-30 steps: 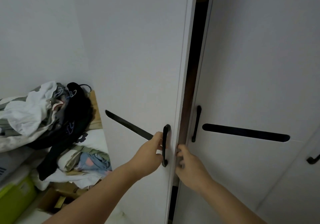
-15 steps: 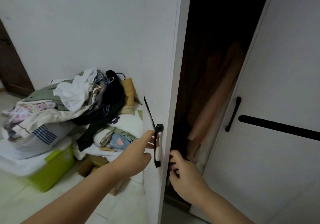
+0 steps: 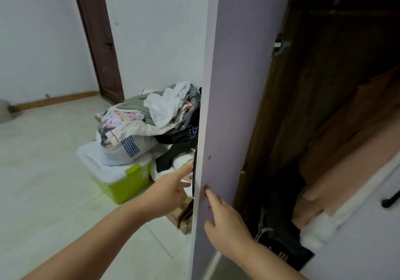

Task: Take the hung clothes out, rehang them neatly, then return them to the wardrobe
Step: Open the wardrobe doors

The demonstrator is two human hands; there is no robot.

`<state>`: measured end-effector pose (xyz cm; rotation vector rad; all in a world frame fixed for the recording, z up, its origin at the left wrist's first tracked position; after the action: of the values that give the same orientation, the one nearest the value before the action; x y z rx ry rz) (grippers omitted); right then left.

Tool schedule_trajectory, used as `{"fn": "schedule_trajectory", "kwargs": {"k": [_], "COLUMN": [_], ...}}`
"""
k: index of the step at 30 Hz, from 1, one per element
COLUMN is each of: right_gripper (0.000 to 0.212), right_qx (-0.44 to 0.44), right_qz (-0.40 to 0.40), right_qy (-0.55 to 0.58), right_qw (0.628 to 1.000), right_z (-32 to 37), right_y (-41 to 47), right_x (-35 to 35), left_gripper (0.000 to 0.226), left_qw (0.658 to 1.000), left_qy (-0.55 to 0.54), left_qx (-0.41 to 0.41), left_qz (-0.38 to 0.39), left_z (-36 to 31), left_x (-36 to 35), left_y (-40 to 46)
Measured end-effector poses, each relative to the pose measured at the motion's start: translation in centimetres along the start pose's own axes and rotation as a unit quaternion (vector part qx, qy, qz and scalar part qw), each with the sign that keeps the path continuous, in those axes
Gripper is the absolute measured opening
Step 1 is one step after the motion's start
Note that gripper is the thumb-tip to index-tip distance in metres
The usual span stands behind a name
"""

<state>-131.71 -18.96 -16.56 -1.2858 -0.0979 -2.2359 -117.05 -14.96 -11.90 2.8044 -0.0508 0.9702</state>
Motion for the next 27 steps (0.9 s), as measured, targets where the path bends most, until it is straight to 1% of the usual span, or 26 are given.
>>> {"fn": "schedule_trajectory", "kwargs": {"k": [3,7,9,11,14,16,19,20,22,24,27], "right_gripper": [0.073,0.084,0.087,0.09,0.093,0.093,0.084,0.08,0.071,0.059,0.043], "right_qx": [0.025,0.048,0.054,0.06,0.073,0.075,0.084,0.089,0.092,0.083,0.064], "right_qz": [-0.001,-0.026,-0.032,-0.037,-0.037,-0.026,-0.016,-0.009,0.022,0.056,0.084], "right_qy": [-0.019,-0.042,-0.049,-0.055,-0.065,-0.076,-0.15,-0.185,-0.241,-0.278,-0.307], "right_qw": [1.0,0.998,0.997,0.996,0.995,0.994,0.985,0.979,0.966,0.955,0.946], "right_z": [1.5,2.9,3.3,3.6,3.7,3.6,3.3,3.1,2.5,1.7,0.3], "right_y": [2.0,4.6,5.8,6.7,7.8,8.2,8.3,8.1,7.4,6.3,4.2], "right_x": [-1.6,-3.5,-4.0,-4.4,-4.6,-4.4,-3.7,-3.4,-2.6,-1.4,1.1], "left_gripper": [0.086,0.086,0.09,0.094,0.093,0.094,0.098,0.094,0.073,0.054,0.041], "left_qw": [1.0,0.998,0.998,0.998,0.998,0.998,0.993,0.99,0.979,0.967,0.959], "left_qy": [-0.018,-0.017,-0.016,-0.01,-0.014,0.006,0.061,0.084,0.138,0.181,0.216], "left_qx": [0.007,0.006,0.005,0.006,0.03,0.046,0.066,0.08,0.13,0.172,0.182], "left_qz": [-0.012,-0.054,-0.063,-0.063,-0.049,-0.05,-0.073,-0.081,-0.075,-0.047,-0.008], "left_z": [1.5,3.5,4.2,4.4,4.8,5.2,5.3,5.1,4.3,3.8,2.4], "left_x": [0.9,1.9,2.5,3.1,3.6,3.8,3.5,3.2,2.6,1.7,0.2], "left_y": [-0.1,0.1,0.2,0.2,0.0,-0.2,-0.2,-0.2,-0.1,0.0,0.5]}}
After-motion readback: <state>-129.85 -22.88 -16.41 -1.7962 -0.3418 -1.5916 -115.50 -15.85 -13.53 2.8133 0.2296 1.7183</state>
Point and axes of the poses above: each hand's wrist, its own y-axis towards the middle knuckle, its own x-axis out of the back of the hand, z = x × y, the point moved 2 cm from there along y, towards the middle knuckle, and after that the axes turned 12 degrees about -x, right-handed, at the moved point
